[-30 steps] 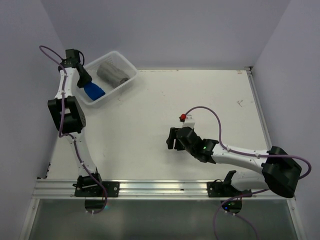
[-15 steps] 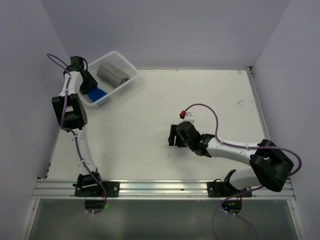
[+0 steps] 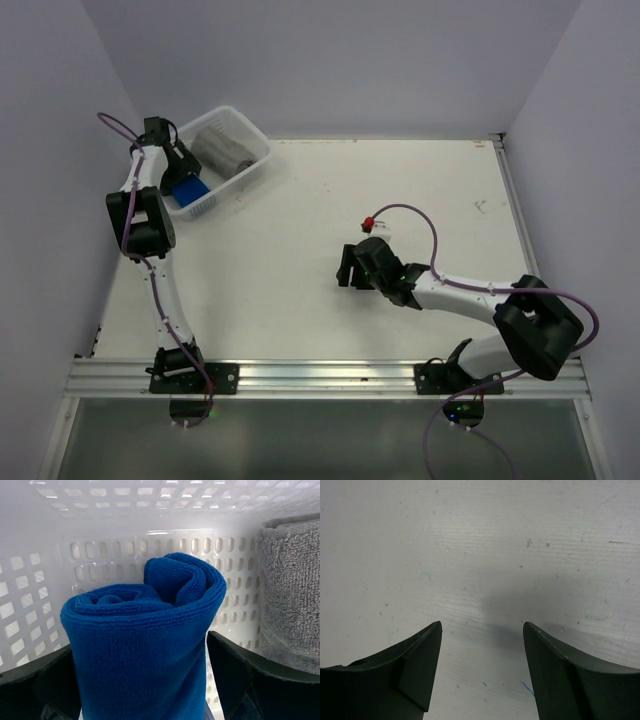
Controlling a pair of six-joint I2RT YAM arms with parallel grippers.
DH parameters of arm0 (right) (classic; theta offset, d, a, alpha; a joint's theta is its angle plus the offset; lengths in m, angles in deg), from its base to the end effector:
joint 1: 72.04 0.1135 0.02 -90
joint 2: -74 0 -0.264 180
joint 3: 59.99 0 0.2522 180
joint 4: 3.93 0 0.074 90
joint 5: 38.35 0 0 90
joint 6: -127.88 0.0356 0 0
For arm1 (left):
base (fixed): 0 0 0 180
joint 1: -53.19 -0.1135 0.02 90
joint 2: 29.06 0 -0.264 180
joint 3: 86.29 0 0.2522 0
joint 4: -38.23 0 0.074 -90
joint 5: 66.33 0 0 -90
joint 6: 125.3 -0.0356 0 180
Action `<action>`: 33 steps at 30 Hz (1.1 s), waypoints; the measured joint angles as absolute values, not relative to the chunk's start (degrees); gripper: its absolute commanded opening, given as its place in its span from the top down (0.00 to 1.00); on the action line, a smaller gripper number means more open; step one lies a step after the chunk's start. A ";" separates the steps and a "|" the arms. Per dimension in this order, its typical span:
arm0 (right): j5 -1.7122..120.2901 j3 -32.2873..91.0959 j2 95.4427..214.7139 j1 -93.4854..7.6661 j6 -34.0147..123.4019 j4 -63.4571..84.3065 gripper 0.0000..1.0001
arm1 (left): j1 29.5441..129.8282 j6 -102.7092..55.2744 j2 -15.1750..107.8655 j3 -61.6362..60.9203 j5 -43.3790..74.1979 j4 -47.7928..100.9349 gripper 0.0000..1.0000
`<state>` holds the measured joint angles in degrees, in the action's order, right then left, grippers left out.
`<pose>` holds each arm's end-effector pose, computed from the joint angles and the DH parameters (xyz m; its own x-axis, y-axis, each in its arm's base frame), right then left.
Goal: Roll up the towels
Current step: Place the rolled towel into the container
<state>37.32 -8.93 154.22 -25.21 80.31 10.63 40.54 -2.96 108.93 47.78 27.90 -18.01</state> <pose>0.1938 0.1937 0.1758 -0.7432 0.1632 -0.6489 -0.1122 0.9257 0.3614 0.5090 0.1169 0.1780 -0.5791 -0.6767 -0.4546 -0.6675 0.7137 -0.2121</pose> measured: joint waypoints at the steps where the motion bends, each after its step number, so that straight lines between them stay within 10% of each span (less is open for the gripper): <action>1: 37.34 -8.93 154.18 -25.27 80.31 10.65 0.30 | 40.54 -2.94 108.82 47.78 27.90 -18.01 0.05; 33: 37.06 -6.26 150.16 -26.19 78.08 14.76 0.24 | 42.90 -4.71 85.35 37.05 29.21 -16.74 0.01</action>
<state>37.06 -6.26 150.16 -26.19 78.08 14.76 42.90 -4.71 85.35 37.05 29.21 -16.74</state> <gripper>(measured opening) 0.747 0.984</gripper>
